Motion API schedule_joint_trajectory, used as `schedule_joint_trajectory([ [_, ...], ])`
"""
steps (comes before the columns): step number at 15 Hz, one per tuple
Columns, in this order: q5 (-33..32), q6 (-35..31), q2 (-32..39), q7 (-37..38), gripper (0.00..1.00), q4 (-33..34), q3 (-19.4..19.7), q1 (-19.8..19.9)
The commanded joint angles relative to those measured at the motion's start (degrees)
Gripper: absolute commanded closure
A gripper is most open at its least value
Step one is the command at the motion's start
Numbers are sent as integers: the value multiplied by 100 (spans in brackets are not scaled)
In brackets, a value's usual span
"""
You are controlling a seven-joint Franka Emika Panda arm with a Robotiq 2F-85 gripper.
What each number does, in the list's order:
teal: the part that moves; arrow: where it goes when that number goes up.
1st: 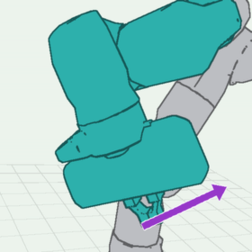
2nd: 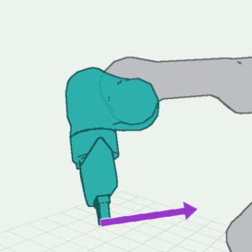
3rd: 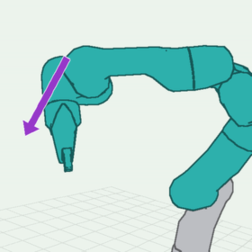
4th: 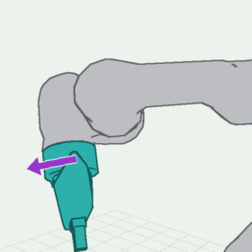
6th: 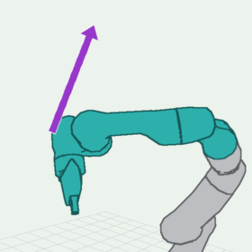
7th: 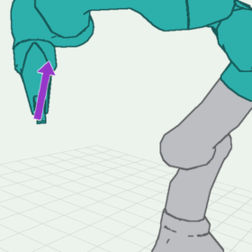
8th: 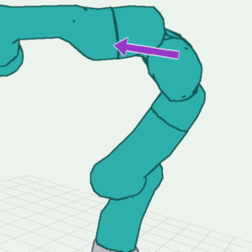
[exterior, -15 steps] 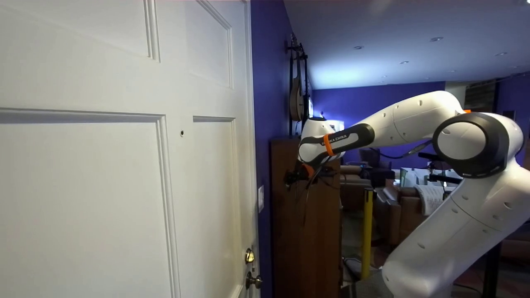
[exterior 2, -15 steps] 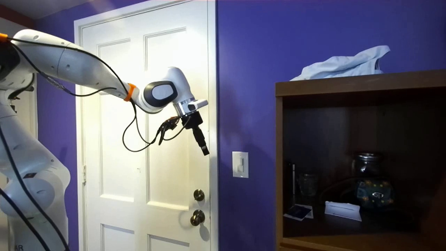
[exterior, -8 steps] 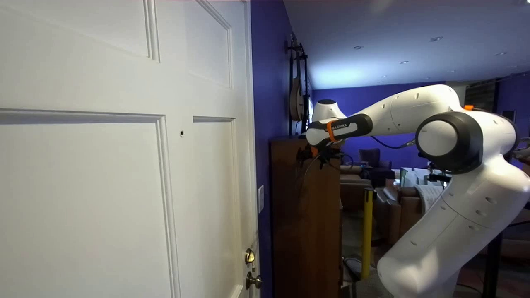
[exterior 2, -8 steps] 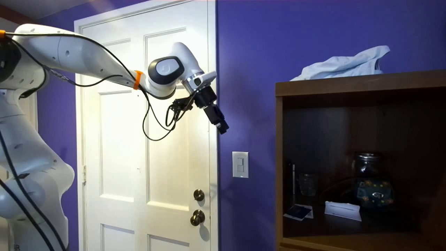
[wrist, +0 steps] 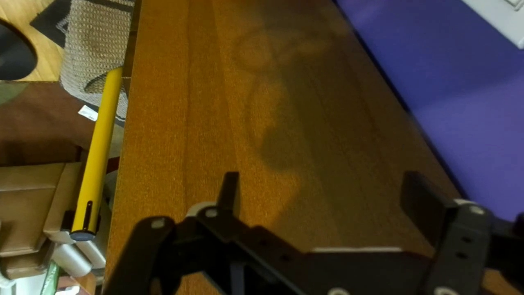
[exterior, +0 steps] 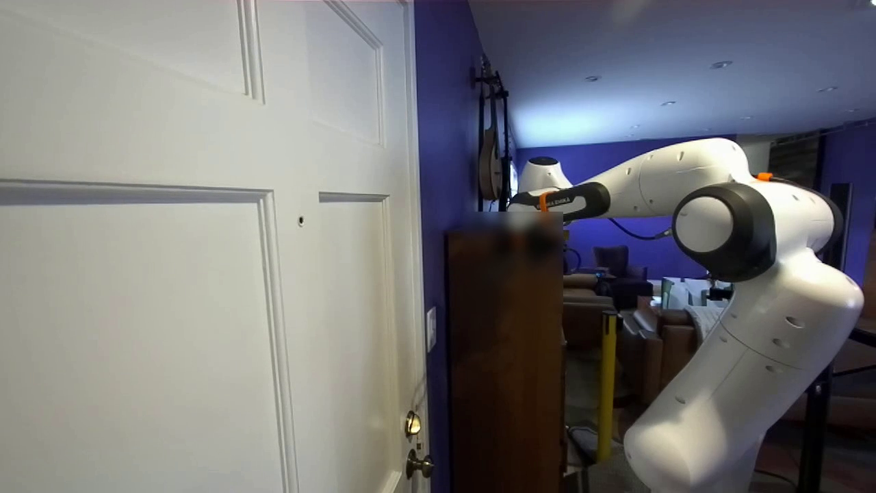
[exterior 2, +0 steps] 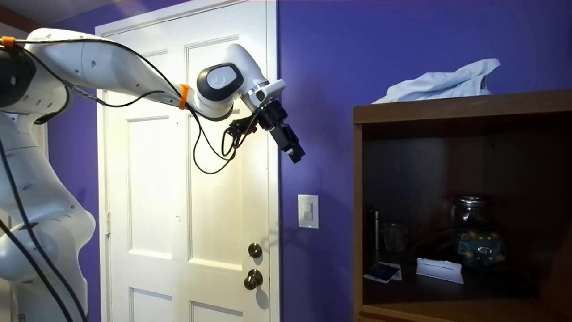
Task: Hang the snapback on the door
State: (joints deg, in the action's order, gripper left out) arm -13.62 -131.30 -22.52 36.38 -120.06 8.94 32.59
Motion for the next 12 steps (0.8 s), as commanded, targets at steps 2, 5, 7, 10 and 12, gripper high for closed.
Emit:
schedule_joint_trajectory([
  [2, 48, -826, 295, 344, 0, 646, 289, -27],
  [5, 16, -1107, 513, 628, 0, 1135, 396, 86],
  [7, 34, -1093, 675, 776, 0, 1485, 487, 106],
  [10, 438, -870, 994, 535, 0, 2076, 799, -86],
  [12, 646, -827, 1214, 499, 0, 2431, 971, -134],
])
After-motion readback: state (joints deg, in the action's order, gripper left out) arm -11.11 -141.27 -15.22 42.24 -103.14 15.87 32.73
